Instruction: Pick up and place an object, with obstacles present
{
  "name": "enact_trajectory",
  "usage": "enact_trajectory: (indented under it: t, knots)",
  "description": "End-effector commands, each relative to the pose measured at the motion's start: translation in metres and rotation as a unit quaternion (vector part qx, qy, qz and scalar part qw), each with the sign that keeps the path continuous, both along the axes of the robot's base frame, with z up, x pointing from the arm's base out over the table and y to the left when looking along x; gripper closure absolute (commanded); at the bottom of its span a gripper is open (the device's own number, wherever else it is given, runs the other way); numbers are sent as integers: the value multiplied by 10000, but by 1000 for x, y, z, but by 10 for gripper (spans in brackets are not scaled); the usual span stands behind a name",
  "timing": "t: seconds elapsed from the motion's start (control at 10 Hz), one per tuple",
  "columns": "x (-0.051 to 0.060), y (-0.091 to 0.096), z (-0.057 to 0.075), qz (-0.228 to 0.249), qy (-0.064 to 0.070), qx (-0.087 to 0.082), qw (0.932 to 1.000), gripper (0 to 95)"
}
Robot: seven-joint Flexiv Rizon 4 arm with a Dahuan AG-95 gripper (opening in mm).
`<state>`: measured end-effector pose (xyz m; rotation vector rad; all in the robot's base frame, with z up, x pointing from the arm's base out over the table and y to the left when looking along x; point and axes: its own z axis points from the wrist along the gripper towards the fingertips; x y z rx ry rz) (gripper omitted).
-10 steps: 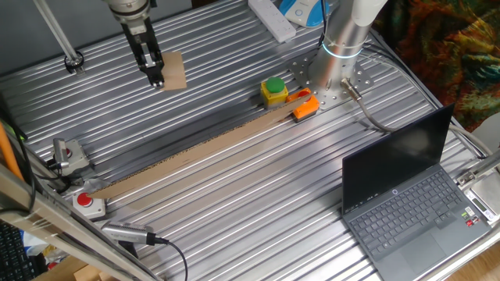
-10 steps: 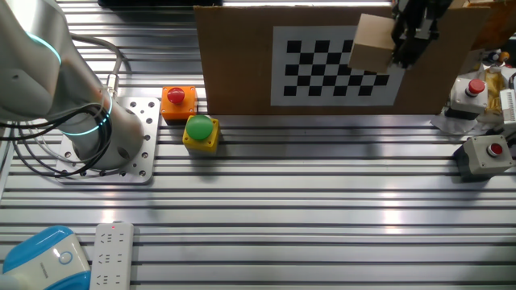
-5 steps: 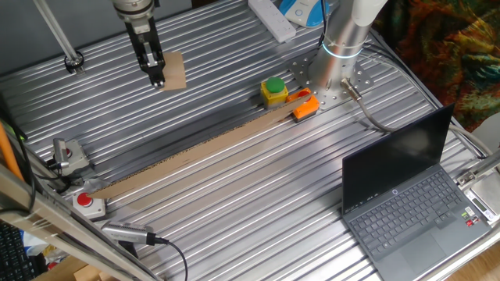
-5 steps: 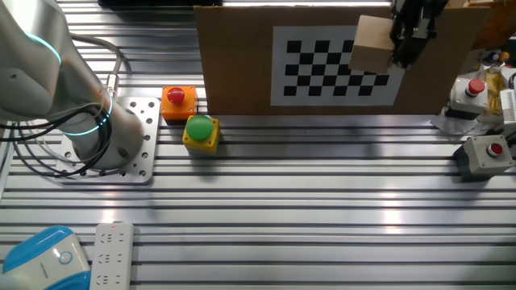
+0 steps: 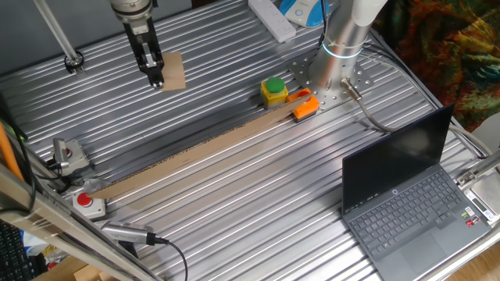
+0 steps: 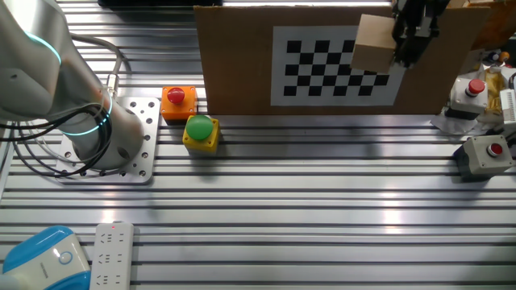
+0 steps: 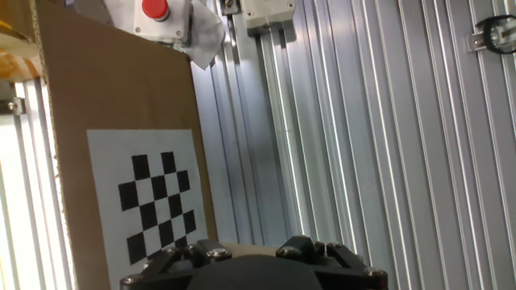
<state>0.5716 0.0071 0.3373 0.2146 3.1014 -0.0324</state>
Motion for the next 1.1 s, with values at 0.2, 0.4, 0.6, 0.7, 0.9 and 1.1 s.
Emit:
enact_trajectory:
  t: [0.2,0.4,0.6,0.7,0.9,1.1]
  knots:
    - [0,0,0,-2,-9,-97,10000,950]
    - [0,0,0,8,-12,-187,9998,950]
    - [0,0,0,17,164,-180,9997,950]
    - [0,0,0,20,162,-182,9997,950]
    - [0,0,0,-80,211,-179,9996,950]
    - [-5,6,6,-106,225,-179,9995,950]
